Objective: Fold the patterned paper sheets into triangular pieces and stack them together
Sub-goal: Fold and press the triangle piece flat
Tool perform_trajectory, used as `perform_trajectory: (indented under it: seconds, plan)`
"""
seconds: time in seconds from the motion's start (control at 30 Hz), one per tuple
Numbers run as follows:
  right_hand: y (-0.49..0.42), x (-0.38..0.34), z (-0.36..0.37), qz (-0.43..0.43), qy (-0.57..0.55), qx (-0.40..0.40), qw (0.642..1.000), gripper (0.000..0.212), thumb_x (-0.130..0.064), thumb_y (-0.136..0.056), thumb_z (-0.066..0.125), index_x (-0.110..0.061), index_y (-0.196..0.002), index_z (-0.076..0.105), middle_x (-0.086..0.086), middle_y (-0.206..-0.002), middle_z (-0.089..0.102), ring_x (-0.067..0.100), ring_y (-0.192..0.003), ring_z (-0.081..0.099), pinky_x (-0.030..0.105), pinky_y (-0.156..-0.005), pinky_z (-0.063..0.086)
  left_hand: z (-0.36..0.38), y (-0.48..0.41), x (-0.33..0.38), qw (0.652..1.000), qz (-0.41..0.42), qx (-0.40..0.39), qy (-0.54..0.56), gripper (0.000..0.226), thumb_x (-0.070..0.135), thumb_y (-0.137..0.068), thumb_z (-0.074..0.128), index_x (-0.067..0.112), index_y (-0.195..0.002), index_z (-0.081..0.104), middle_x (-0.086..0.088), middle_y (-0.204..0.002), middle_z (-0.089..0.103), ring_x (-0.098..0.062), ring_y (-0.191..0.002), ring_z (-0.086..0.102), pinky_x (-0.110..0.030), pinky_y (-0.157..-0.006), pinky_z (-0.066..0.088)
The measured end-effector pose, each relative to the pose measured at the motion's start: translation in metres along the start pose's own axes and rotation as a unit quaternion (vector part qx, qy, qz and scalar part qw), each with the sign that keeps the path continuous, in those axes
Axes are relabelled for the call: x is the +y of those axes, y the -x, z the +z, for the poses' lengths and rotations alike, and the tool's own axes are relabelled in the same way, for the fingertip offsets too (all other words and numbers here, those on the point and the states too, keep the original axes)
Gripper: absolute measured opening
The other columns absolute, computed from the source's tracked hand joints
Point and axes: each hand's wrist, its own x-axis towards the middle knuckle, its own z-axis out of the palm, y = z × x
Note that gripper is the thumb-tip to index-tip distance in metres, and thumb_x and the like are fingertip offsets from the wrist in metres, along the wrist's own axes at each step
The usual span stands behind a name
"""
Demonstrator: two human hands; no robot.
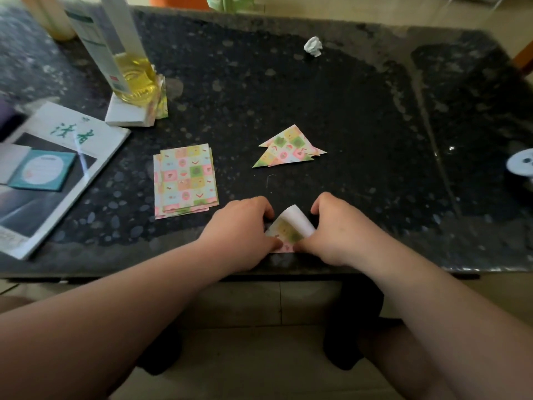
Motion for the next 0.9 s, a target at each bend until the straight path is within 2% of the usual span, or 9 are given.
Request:
perform_trajectory:
  seconds: [0.1,0.17,0.3,0.37,0.47,0.53,0.63,0.77,0.9]
  plan:
    - [-0.005,-0.001,-0.001,0.002,-0.006,-0.039,0.999,0.049,-0.049,-0.071,0.089,-0.023,-0.103,0.061,-0.002,-0.097,0.063,0.017,-0.089,0.062,0.036,-0.077,0.056,-0.002,0.0,0.001,1.0,-0.012,-0.013,0.013,0.036,0.043,-0.081,0.082,0.037,-0.105,0.055,0.015,-0.09,0.056,-0.004,-0.081,0.054,-0.025,-0.065,0.043]
    - [-0.008,0.0,-0.004,-0.017,-0.028,-0.046,0.998,0.03,-0.044,-0.077,0.086,-0.023,-0.085,0.066,-0.003,-0.085,0.065,0.013,-0.078,0.061,0.029,-0.063,0.049,-0.003,0.0,0.001,1.0,-0.007,-0.015,0.018,0.033,0.043,-0.082,0.082,0.037,-0.101,0.056,0.015,-0.09,0.056,-0.005,-0.081,0.055,-0.025,-0.064,0.043]
    - [-0.013,0.006,-0.013,-0.045,-0.114,-0.02,0.992,0.02,-0.036,-0.087,0.079,-0.023,-0.075,0.07,-0.005,-0.079,0.068,0.01,-0.071,0.062,0.027,-0.057,0.043,-0.011,0.002,-0.001,0.999,0.013,0.025,0.03,0.029,0.04,-0.086,0.077,0.034,-0.109,0.06,0.013,-0.106,0.057,-0.008,-0.096,0.056,-0.028,-0.082,0.051]
    - [-0.016,0.008,-0.01,-0.018,-0.26,0.001,0.965,0.021,-0.033,-0.088,0.08,-0.02,-0.074,0.071,-0.003,-0.073,0.069,0.012,-0.062,0.058,0.026,-0.054,0.043,-0.015,0.004,-0.001,0.991,0.08,0.101,-0.031,0.028,0.038,-0.092,0.071,0.031,-0.117,0.06,0.012,-0.114,0.052,-0.011,-0.109,0.05,-0.026,-0.092,0.045]
    - [-0.022,0.008,0.0,0.063,-0.44,-0.011,0.896,0.017,-0.03,-0.089,0.079,-0.017,-0.082,0.072,0.006,-0.075,0.068,0.015,-0.056,0.054,0.025,-0.043,0.037,-0.011,0.012,0.002,0.966,0.167,0.195,-0.044,0.038,0.033,-0.093,0.069,0.023,-0.128,0.057,0.008,-0.116,0.052,-0.013,-0.108,0.049,-0.025,-0.092,0.04]
    - [-0.024,0.007,0.005,0.104,-0.534,-0.037,0.838,0.015,-0.028,-0.088,0.08,-0.015,-0.092,0.074,0.01,-0.084,0.069,0.015,-0.055,0.053,0.023,-0.037,0.031,-0.004,0.015,0.0,0.958,0.183,0.22,-0.015,0.049,0.027,-0.09,0.073,0.018,-0.132,0.052,0.004,-0.118,0.053,-0.013,-0.107,0.051,-0.025,-0.092,0.041]
    - [-0.022,0.008,0.011,0.136,-0.612,-0.074,0.776,0.021,-0.022,-0.088,0.079,-0.01,-0.104,0.073,0.007,-0.082,0.071,0.009,-0.047,0.053,0.019,-0.034,0.024,0.001,0.012,-0.011,0.952,0.215,0.216,-0.008,0.044,0.02,-0.086,0.077,0.017,-0.126,0.057,0.002,-0.123,0.055,-0.016,-0.111,0.052,-0.031,-0.095,0.049]
    - [-0.02,0.011,0.013,0.149,-0.643,-0.126,0.74,0.019,-0.02,-0.089,0.076,-0.01,-0.104,0.071,0.005,-0.077,0.07,0.008,-0.044,0.051,0.017,-0.034,0.021,0.002,0.004,-0.024,0.925,0.294,0.239,-0.028,0.022,0.018,-0.089,0.076,0.017,-0.111,0.074,0.001,-0.112,0.064,-0.021,-0.099,0.058,-0.043,-0.082,0.055]
    - [-0.015,0.01,0.011,0.12,-0.624,-0.16,0.755,0.019,-0.023,-0.093,0.072,-0.01,-0.106,0.072,0.004,-0.082,0.076,0.008,-0.048,0.05,0.016,-0.037,0.023,0.003,0.003,-0.026,0.9,0.352,0.256,-0.009,0.013,0.016,-0.095,0.068,0.013,-0.098,0.079,-0.001,-0.1,0.07,-0.023,-0.086,0.064,-0.042,-0.072,0.055]
